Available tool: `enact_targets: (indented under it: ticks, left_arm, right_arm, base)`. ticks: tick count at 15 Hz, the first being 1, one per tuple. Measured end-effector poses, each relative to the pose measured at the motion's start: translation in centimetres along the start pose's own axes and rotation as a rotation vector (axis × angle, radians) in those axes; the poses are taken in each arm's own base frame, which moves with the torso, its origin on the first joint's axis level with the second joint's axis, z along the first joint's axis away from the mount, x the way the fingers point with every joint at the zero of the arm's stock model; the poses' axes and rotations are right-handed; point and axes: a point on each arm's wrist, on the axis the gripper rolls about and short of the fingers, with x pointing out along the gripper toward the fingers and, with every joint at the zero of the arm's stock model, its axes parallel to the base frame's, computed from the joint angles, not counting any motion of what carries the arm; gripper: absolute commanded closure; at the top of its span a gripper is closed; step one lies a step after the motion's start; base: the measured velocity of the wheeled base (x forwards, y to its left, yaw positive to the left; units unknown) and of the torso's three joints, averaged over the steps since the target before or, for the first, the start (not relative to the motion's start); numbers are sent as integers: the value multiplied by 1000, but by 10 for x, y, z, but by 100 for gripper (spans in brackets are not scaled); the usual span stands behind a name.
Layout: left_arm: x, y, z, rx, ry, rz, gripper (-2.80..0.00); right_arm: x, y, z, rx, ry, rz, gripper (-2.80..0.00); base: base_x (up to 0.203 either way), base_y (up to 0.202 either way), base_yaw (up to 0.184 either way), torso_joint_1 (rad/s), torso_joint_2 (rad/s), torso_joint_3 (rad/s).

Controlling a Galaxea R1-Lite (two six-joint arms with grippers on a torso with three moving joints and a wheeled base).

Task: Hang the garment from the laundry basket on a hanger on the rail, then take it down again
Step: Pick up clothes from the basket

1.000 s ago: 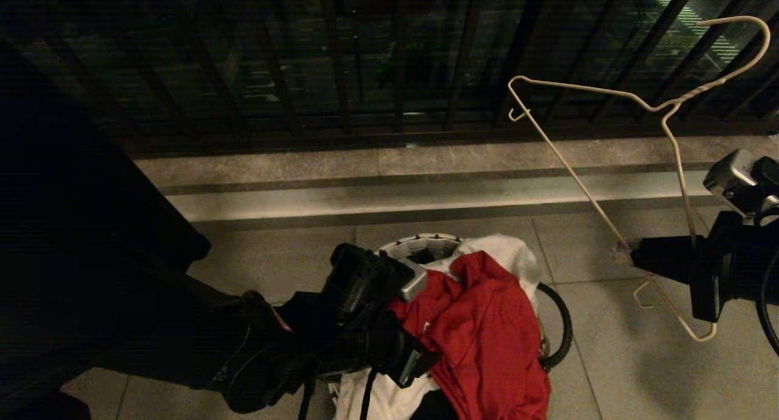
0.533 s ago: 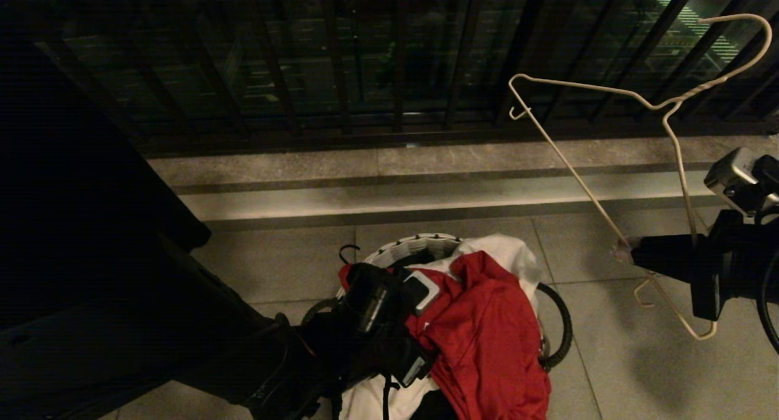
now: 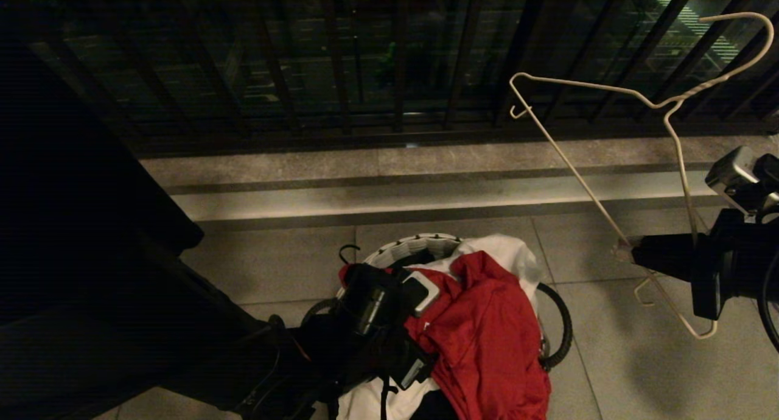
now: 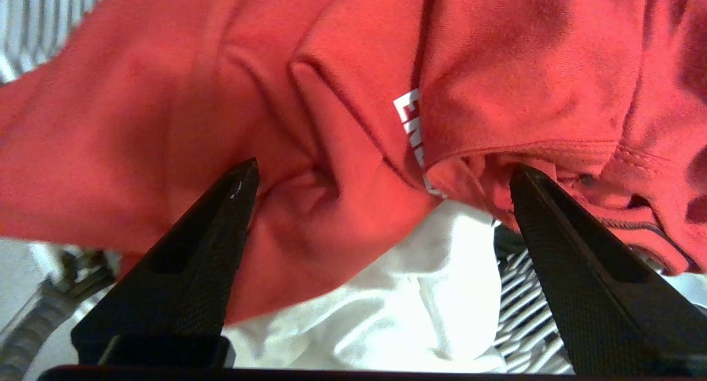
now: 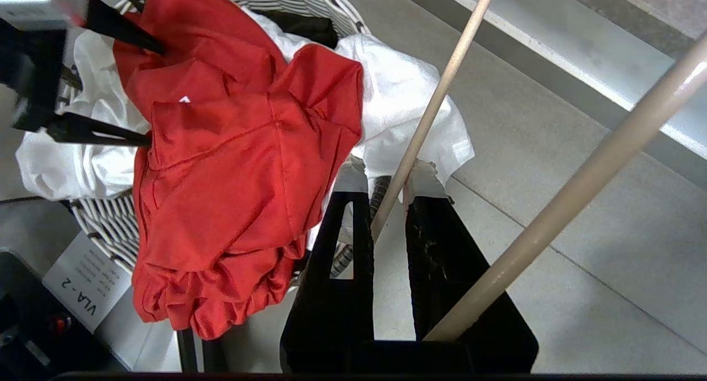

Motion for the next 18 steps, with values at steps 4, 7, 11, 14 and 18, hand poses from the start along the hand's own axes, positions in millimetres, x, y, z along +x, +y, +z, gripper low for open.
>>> enact_targets:
  ticks: [4, 7, 11, 14, 18]
  left_arm:
    - [12, -1, 2, -1, -7, 8, -280]
    - [23, -2, 9, 8, -71, 51, -280]
    - [38, -3, 6, 59, -136, 147, -280]
    - [38, -6, 5, 60, -139, 155, -280]
    - [27, -8, 22, 66, -239, 224, -280]
  right_arm:
    - [-1, 0, 0, 1, -1, -2, 0]
    - [-1, -1, 1, 1, -2, -7, 0]
    - [-1, -1, 1, 0, -3, -8, 0]
    - [-1, -1, 1, -1, -4, -8, 0]
    - [-1, -1, 1, -1, -4, -8, 0]
  base:
    - [0, 0, 0, 0, 0, 0]
    - [0, 0, 0, 0, 0, 0]
    - [0, 0, 0, 0, 0, 0]
    - [0, 0, 0, 0, 0, 0]
    - [0, 0, 0, 0, 0, 0]
